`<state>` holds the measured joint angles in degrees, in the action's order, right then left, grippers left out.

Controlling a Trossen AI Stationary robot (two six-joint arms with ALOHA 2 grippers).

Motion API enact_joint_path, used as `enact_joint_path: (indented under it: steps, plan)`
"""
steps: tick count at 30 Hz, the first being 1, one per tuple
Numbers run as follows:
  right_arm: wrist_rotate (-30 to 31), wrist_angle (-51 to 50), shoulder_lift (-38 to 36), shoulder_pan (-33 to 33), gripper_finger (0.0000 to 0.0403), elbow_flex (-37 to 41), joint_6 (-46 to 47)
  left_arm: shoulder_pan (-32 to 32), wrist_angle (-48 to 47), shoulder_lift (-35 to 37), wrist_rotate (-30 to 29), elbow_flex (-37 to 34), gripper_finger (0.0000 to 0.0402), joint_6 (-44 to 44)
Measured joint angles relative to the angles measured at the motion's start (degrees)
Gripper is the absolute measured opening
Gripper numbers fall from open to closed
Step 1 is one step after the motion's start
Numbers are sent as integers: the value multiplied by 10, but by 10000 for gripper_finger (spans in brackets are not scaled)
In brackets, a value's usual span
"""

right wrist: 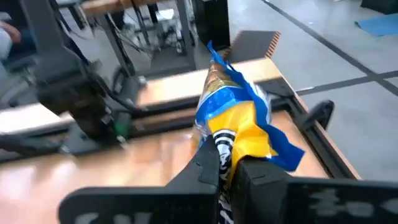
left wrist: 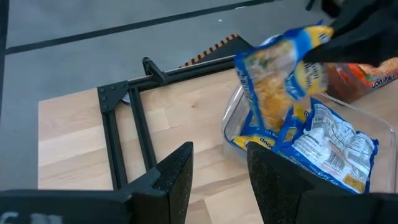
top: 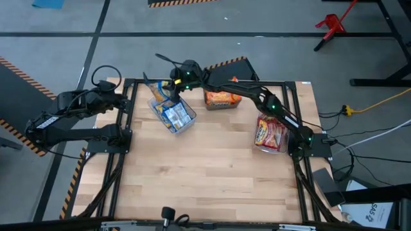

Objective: Sort Maruchan noodles
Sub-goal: Put the blue noodle pack into the left transparent bin, then return to Home Position

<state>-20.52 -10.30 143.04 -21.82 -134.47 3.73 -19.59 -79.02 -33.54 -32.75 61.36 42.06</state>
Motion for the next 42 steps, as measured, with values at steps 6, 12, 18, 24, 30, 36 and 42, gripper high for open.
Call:
enact_joint_path:
  steps: [6,12,18,24,30,36,42]
  plan:
    - [-8,-1,27,-1,0,0,-26,0,0,0,-9,0,145,0]
    - [-28,-11,33,-3,12,0,-27,0,0,0,-17,0,145,0]
    - [-50,-16,33,-4,96,0,-17,0,0,0,-17,0,145,0]
    - [-61,-35,25,-4,193,-4,10,0,0,0,-9,0,145,0]
    - [-66,-67,-59,-21,237,-4,20,0,3,0,6,0,145,0]
    - [-89,-157,-172,-47,245,-7,16,0,45,0,7,0,145,0]
    - [-85,-308,-298,-68,243,-5,-34,0,58,0,5,0,145,-3]
